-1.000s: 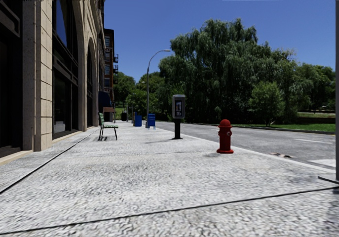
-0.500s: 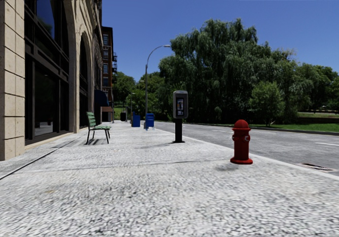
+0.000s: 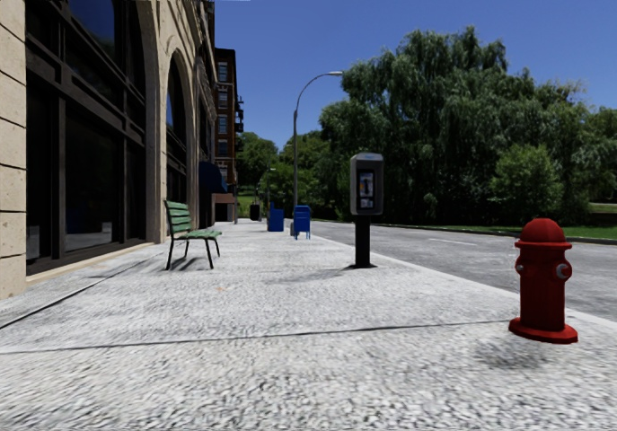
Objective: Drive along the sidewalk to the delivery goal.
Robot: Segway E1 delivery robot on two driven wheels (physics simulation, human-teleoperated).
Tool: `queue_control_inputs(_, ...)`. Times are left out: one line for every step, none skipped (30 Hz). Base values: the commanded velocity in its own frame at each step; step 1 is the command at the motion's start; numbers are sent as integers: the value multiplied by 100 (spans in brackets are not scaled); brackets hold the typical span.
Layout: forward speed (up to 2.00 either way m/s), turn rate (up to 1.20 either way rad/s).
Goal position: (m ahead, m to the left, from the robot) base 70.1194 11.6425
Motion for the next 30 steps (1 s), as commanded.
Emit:
queue_control_inputs(200,35)
queue_control_inputs(200,35)
queue_control_inputs(200,35)
queue_control_inputs(200,35)
queue_control_inputs(200,35)
queue_control_inputs(200,35)
queue_control_inputs(200,35)
queue_control_inputs(200,35)
queue_control_inputs(200,32)
queue_control_inputs(200,17)
queue_control_inputs(200,10)
queue_control_inputs(200,10)
queue_control_inputs(200,4)
queue_control_inputs(200,1)
queue_control_inputs(200,0)
queue_control_inputs(200,0)
queue_control_inputs(200,0)
queue_control_inputs(200,0)
queue_control_inputs(200,0)
queue_control_inputs(200,0)
queue_control_inputs(200,0)
queue_control_inputs(200,0)
queue_control_inputs(200,0)
queue_control_inputs(200,0)
queue_control_inputs(200,0)
queue_control_inputs(200,0)
queue_control_inputs(200,0)
queue_control_inputs(200,0)
queue_control_inputs(200,0)
queue_control_inputs(200,3)
